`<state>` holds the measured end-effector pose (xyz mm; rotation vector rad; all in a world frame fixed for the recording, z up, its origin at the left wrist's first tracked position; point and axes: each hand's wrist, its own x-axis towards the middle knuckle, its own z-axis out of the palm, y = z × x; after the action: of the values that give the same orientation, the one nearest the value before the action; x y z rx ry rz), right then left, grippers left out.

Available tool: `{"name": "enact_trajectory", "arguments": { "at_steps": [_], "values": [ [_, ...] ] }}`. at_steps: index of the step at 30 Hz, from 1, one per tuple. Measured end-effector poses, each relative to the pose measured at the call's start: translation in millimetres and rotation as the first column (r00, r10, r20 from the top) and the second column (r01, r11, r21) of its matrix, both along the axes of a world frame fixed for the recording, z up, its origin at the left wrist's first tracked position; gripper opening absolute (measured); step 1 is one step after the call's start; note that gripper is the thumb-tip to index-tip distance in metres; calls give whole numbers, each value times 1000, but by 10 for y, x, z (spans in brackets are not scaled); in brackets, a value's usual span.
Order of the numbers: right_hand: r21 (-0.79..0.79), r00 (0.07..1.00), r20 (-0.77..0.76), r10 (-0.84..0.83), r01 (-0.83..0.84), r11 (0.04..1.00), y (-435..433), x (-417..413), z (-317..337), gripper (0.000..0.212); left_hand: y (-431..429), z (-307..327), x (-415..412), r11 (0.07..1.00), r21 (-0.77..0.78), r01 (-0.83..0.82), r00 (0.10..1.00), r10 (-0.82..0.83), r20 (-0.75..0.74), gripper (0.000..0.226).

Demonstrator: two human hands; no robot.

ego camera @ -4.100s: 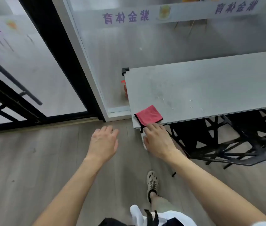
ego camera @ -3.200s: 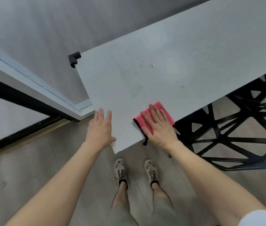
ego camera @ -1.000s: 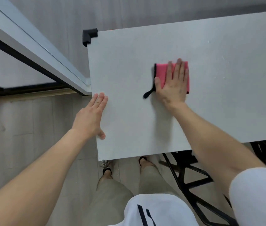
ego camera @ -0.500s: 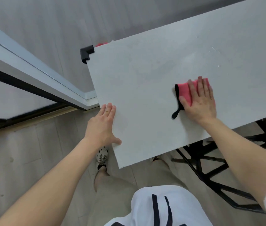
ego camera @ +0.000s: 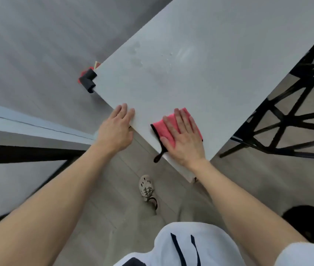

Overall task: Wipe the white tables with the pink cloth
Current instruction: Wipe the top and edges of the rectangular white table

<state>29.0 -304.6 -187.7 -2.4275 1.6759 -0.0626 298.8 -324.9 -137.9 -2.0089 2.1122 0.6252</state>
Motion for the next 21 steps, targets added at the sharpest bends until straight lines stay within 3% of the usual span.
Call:
{"name": "enact_trajectory", "arguments": {
  "at_steps": [4,8,11,14,18,21],
  "values": [
    [36,942,-151,-301,310,950,339,-758,58,77,58,-66,-37,1000,5,-30,1000,30,-9,76],
    [-4,819,-112,-563,566,825,105,84,17,77,54,-139,-6,999,48,-16,1000,16,-2,72],
    [1,913,-20,-407,408,913,-149,943,17,76,28,-138,-17,998,59,2,1000,-2,6,71],
    [21,962,44,-269,268,963,-166,1165,16,73,-8,-98,-23,995,86,41,999,-43,29,69],
    [4,1000,25,5,-5,1000,416,369,43,71,20,-74,-13,995,96,5,1000,-6,11,69],
    [81,997,-42,65,-61,995,644,-341,98,73,28,-17,-57,992,121,-18,1000,18,6,75]
  ]
}}
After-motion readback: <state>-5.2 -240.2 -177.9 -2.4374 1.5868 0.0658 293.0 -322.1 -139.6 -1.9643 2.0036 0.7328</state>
